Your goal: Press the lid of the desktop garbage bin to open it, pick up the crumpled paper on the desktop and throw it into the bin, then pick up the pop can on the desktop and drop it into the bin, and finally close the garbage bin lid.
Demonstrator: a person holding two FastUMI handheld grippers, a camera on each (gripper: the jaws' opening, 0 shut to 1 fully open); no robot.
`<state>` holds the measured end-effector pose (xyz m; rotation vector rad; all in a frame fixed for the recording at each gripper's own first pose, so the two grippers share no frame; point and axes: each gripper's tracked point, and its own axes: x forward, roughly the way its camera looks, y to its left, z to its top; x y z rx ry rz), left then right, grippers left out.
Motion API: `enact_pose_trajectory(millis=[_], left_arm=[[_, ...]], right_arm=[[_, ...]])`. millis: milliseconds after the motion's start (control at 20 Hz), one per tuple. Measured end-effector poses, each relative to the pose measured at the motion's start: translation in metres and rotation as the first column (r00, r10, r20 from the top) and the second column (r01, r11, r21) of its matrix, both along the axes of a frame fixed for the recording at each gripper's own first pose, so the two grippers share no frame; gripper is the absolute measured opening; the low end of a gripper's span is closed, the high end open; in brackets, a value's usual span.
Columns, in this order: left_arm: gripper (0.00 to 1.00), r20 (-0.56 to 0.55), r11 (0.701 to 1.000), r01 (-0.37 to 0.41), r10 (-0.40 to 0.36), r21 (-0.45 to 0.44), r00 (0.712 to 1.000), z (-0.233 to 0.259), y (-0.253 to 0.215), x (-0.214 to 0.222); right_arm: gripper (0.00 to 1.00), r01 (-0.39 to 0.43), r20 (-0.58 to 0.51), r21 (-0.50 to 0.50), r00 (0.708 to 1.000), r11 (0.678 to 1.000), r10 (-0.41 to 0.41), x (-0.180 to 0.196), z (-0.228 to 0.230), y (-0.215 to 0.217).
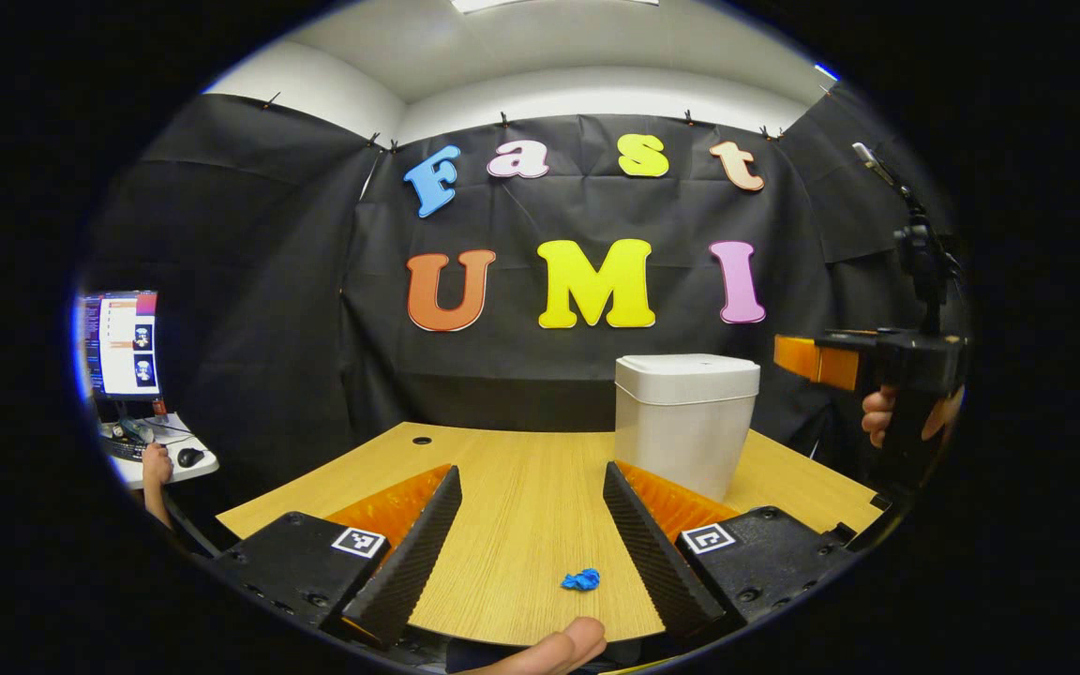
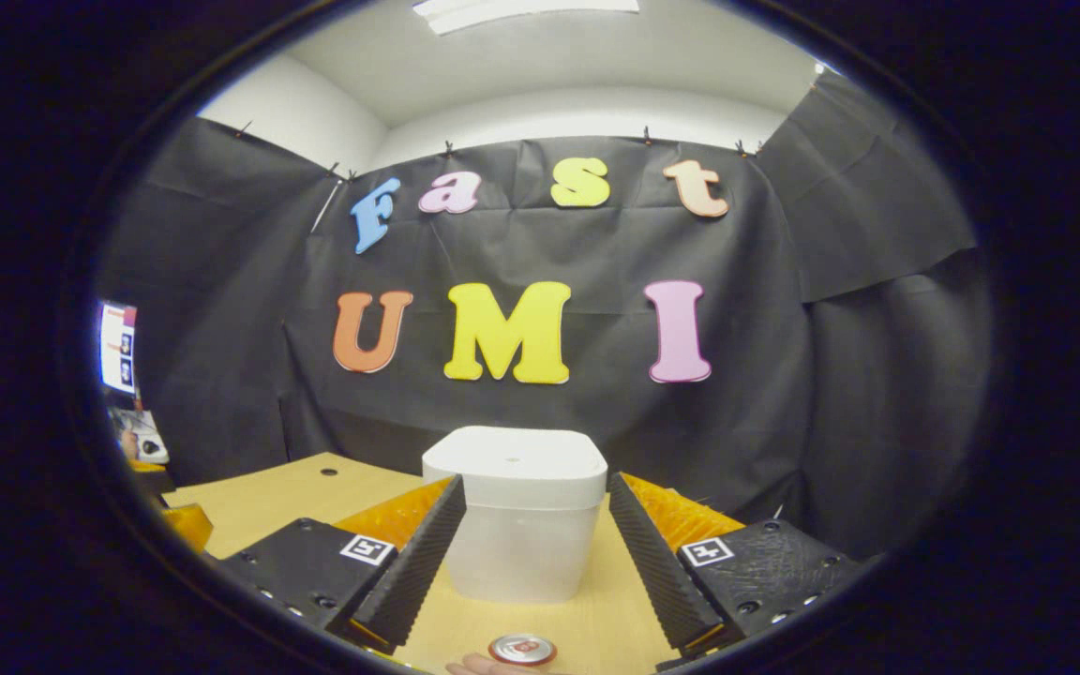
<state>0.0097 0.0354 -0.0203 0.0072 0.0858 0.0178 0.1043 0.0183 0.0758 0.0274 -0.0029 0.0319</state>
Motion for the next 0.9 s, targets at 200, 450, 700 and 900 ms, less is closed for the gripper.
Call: enact_pose_trajectory(millis=[200,450,700,900], left_arm=[[0.98,0.006,1.0,-0.008,0.008,-0.024,1.0,0.004,0.006,-0.002],[0.99,0.015,1.0,0.012,-0.012,-0.022,1.0,0.007,0.007,-0.003],[0.99,0.0,1.0,0.01,-0.01,-0.026,1.0,0.001,0.011,0.004],[0.99,-0.012,1.0,0.002,-0.002,-0.012,1.0,-0.003,0.016,0.008]], right_arm=[[0.83,0.042,-0.03,0.016,0.999,0.999,-0.042,0.053,0.022,-0.012],[0.43,0.043,-0.148,0.053,0.988,0.998,-0.035,0.113,0.002,-0.008],[0.08,-0.044,-0.232,0.103,0.97,0.994,0.067,0.138,-0.019,0.018],[0.0,-0.026,-0.3,0.101,0.952,0.995,0.055,0.145,-0.04,0.017]])
